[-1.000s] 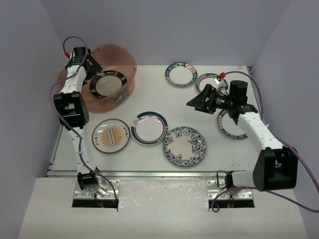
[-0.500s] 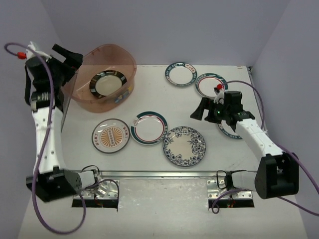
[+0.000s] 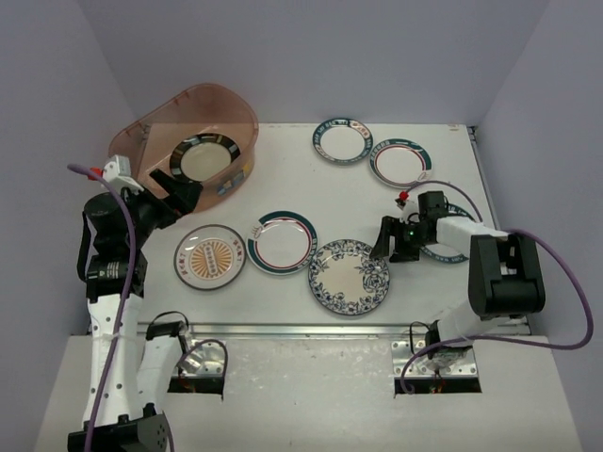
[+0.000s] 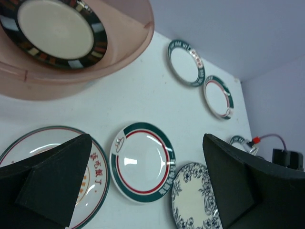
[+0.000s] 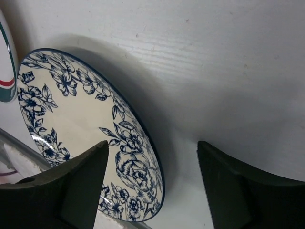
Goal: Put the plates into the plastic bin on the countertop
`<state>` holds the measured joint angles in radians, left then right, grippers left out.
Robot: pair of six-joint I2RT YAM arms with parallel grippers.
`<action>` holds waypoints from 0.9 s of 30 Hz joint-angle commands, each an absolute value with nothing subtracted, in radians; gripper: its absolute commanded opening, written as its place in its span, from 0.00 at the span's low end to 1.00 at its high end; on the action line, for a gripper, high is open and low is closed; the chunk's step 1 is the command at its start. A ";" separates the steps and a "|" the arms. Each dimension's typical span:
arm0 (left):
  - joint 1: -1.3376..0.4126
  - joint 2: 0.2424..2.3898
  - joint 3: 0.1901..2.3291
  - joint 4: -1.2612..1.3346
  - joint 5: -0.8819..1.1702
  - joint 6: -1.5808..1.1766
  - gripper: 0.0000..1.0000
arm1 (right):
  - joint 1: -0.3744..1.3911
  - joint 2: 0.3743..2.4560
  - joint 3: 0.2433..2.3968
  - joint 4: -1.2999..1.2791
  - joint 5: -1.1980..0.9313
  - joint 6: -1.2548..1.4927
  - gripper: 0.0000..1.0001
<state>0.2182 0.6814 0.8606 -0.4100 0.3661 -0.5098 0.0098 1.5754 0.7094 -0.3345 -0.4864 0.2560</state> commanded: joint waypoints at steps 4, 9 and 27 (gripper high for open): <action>0.062 0.710 0.896 -0.482 0.263 -0.376 1.00 | 0.007 1.774 0.798 -0.422 -0.622 0.146 0.43; 0.033 0.721 0.894 -0.484 0.236 -0.368 1.00 | 0.006 1.854 0.827 -0.474 -0.582 0.139 0.08; 0.025 0.809 0.898 -0.443 0.365 -0.409 1.00 | -0.043 1.446 0.821 -0.511 -0.566 0.170 0.00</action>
<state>0.0322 0.8020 0.8642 -0.5120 0.3153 -0.3845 -0.0248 1.5510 0.7929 -0.5036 -0.5868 0.1578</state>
